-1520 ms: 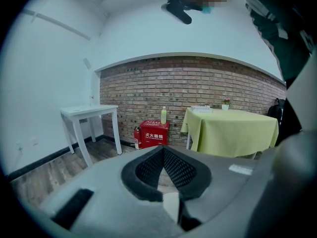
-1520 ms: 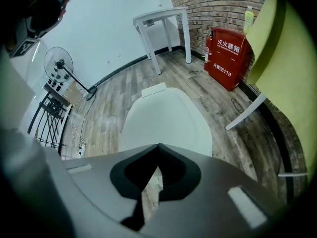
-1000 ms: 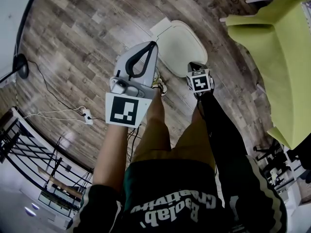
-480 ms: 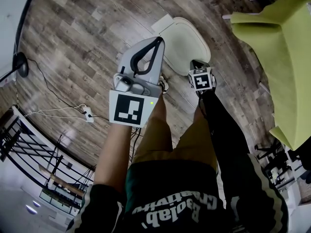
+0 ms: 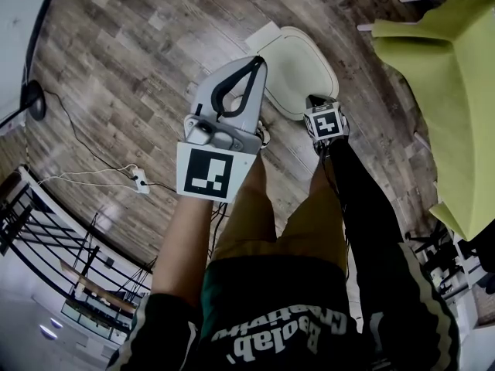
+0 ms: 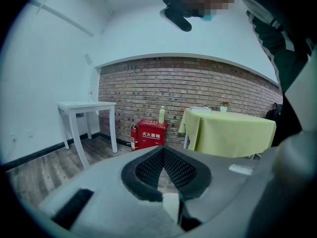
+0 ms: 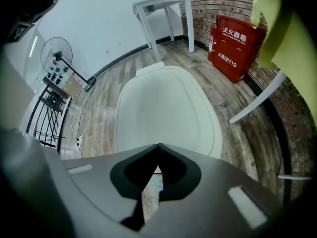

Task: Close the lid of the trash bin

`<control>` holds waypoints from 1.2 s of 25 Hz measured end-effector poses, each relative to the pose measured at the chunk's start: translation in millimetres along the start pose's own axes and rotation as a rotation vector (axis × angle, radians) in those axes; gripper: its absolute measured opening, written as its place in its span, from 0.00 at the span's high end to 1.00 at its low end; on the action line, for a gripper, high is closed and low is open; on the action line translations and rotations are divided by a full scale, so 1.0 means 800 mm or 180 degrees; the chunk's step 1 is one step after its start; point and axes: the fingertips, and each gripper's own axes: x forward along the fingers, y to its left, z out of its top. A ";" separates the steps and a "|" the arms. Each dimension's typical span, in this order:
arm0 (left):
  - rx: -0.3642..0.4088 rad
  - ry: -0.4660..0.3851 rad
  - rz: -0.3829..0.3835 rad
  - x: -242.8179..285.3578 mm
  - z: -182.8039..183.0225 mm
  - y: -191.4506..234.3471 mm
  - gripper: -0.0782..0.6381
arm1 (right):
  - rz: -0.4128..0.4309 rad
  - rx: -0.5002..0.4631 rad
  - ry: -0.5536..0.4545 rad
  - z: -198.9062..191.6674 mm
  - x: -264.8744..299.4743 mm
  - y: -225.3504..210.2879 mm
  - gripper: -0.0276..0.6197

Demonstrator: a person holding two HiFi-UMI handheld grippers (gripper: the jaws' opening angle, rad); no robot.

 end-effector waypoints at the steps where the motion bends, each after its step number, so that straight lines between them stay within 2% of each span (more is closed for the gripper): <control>1: 0.0004 0.0006 0.0003 -0.001 -0.001 0.001 0.88 | 0.0003 0.0006 -0.0007 0.000 -0.001 0.000 0.95; 7: 0.0016 -0.0021 -0.0020 -0.001 0.004 -0.004 0.88 | 0.0004 -0.0035 0.0072 -0.010 -0.003 0.012 0.95; 30: -0.0012 0.0023 -0.0018 -0.008 -0.011 -0.007 0.88 | -0.0018 0.0049 -0.0043 -0.017 0.004 0.012 0.95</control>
